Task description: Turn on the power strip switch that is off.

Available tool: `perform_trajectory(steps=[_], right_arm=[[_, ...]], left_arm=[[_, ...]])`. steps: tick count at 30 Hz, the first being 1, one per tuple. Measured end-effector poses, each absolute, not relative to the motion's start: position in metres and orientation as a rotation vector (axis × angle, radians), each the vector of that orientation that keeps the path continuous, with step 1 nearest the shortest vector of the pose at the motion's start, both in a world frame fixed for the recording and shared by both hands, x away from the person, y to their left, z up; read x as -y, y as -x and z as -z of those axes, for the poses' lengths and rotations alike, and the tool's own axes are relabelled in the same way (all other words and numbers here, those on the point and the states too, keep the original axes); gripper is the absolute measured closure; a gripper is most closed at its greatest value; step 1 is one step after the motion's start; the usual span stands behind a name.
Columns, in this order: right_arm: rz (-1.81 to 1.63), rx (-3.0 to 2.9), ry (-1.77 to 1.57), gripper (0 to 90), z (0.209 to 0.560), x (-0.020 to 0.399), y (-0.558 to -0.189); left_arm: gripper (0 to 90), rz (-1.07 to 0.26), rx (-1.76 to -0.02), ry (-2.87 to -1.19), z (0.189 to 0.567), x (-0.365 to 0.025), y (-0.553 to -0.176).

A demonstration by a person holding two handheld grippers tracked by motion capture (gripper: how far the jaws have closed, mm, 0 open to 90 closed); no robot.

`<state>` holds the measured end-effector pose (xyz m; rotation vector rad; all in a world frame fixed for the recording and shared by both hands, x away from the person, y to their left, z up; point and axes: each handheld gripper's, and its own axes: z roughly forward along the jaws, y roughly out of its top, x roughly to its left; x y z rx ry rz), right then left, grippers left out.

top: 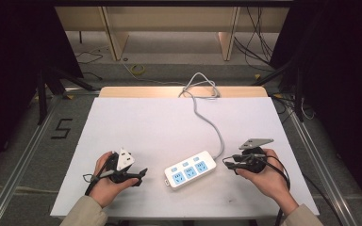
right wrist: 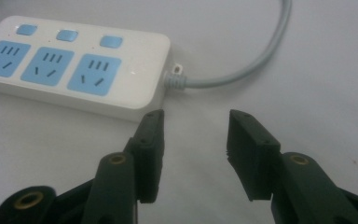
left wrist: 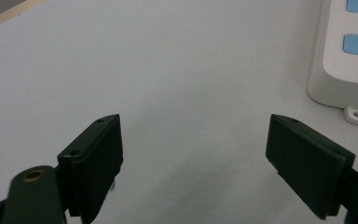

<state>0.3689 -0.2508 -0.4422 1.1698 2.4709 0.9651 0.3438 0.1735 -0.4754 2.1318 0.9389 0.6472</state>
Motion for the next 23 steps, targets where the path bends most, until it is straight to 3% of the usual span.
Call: perform_trajectory(steps=[10,23], right_arm=[[-1.063,-2.363,-1.195,51.0,0.459,0.280,-0.354],[-1.098,-2.310,-1.184,42.8,0.466,0.284,-0.352]], left_arm=[[18.5,-0.647,-0.941,-2.139,0.476,-0.175,-0.344],[18.3,-0.654,-0.963,-2.125,0.478,-0.175,-0.346]])
